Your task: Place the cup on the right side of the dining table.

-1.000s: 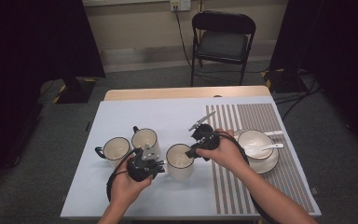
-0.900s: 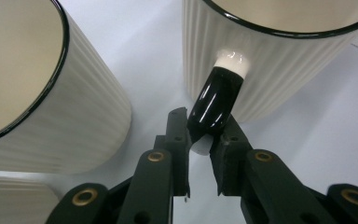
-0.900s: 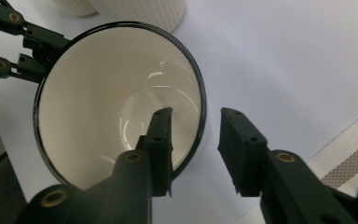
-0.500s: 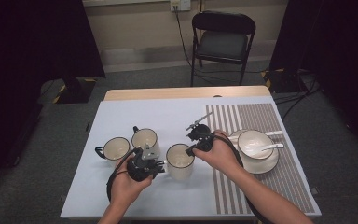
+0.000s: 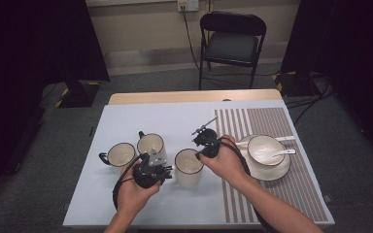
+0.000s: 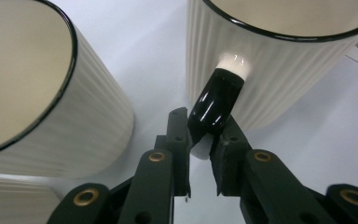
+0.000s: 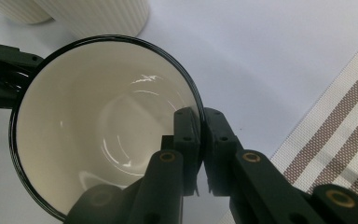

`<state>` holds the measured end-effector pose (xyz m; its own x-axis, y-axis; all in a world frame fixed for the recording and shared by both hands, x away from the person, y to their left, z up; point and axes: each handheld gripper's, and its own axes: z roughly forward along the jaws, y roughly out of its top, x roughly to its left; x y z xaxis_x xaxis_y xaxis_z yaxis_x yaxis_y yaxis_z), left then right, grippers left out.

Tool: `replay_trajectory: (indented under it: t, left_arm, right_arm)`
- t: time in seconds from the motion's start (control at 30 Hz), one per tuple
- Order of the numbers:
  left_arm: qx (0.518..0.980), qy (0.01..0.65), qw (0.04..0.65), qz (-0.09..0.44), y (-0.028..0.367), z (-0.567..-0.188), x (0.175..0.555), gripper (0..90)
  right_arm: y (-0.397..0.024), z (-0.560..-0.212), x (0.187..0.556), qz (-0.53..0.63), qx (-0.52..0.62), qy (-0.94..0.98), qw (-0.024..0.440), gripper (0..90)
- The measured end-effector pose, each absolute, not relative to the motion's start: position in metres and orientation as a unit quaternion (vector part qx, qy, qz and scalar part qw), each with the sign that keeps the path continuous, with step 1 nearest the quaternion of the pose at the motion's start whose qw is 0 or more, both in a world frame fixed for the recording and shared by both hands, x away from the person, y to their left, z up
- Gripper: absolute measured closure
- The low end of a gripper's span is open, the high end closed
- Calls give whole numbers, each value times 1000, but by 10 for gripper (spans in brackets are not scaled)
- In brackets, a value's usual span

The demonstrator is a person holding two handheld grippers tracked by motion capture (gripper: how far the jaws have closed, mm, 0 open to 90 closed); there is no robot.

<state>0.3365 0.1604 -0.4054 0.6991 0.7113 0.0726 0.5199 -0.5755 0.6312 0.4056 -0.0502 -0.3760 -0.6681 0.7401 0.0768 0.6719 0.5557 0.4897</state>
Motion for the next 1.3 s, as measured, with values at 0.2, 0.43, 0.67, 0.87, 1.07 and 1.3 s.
replay_trajectory:
  t: [0.2,0.43,0.67,0.87,1.07,1.3]
  left_arm:
    - [870,357,298,167,155,-403,340,792]
    - [863,364,302,177,145,-397,344,793]
    - [863,360,309,173,137,-394,352,793]
    - [857,363,319,180,131,-389,360,794]
    - [855,364,320,184,126,-384,368,795]
    - [851,367,326,186,121,-380,377,795]
  right_arm:
    - [-54,-373,407,241,417,874,65,852]
    - [-61,-364,411,235,430,869,66,852]
    - [-68,-356,415,224,436,868,75,852]
    - [-74,-349,422,223,442,865,79,852]
    - [-79,-341,429,217,444,865,84,852]
    - [-82,-335,438,215,447,864,88,852]
